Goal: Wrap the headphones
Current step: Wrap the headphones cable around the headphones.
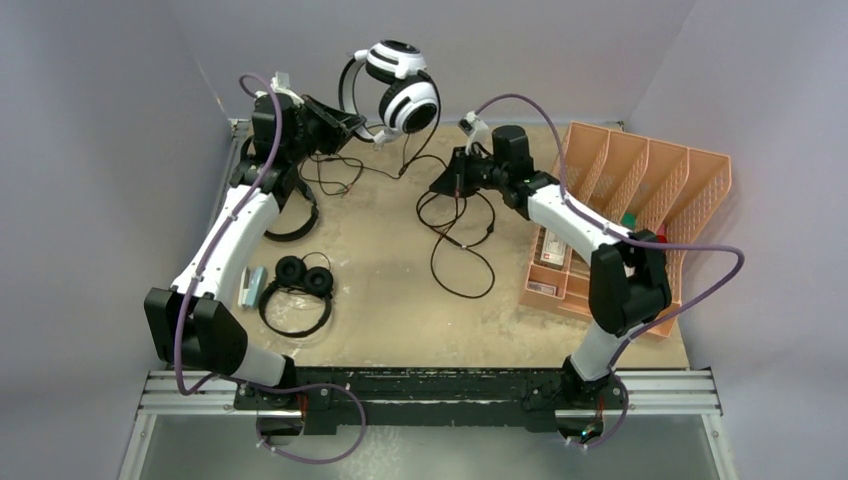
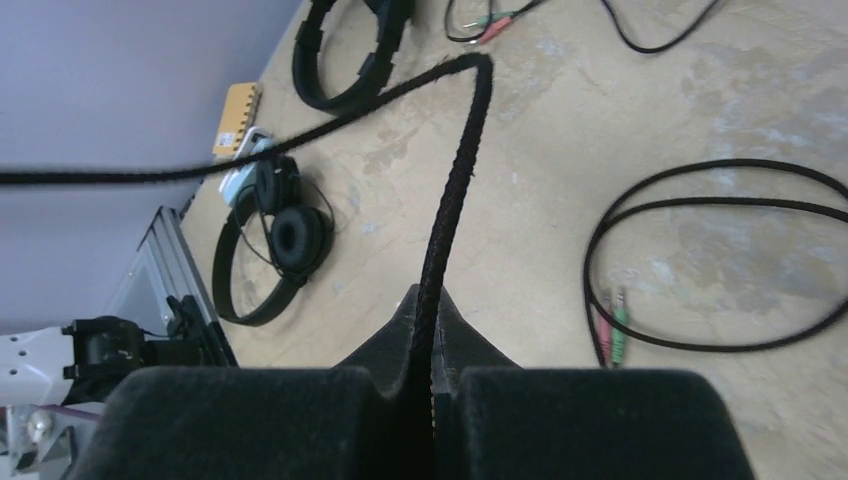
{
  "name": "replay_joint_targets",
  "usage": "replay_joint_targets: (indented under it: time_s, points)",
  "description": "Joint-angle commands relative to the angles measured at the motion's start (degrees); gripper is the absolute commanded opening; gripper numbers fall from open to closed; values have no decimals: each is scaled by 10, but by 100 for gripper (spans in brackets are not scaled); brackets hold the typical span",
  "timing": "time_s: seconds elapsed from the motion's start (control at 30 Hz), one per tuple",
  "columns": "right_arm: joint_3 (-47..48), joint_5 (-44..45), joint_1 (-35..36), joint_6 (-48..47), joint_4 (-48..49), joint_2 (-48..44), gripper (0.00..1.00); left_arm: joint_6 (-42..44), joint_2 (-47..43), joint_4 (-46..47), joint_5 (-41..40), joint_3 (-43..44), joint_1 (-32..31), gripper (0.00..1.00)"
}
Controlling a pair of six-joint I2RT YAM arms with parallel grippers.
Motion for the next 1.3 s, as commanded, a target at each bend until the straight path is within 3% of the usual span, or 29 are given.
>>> replay_joint_targets:
  time_s: [0.0,0.23,0.57,0.67,0.8,0.93,1.07,1.27]
  points:
    - [23,-6,-50,-39,-40,-29,0,55,-32,46,58,-1,4,0]
    - [78,15,-96,-74,-98,-32,0,157,-51,-22,98,-45,3,0]
    - [180,34,-100,-94,-96,41,0,133,-101,18,155,-122,-24,0]
    - [236,17,-105,-96,-122,75,0,188,-112,-34,137,-112,-59,0]
    - [319,-17,-109,-132,-201,104,0,352,-120,-156,40,-80,-136,0]
    - [384,-27,-114,-161,-329,119,0,452,-151,-176,-41,-115,-161,0]
    - [447,-34,-118,-171,-427,117,0,523,-145,-180,-156,-137,-179,0]
    - [478,-107,-116,-132,-427,83,0,541,-100,-167,-287,-118,-198,0]
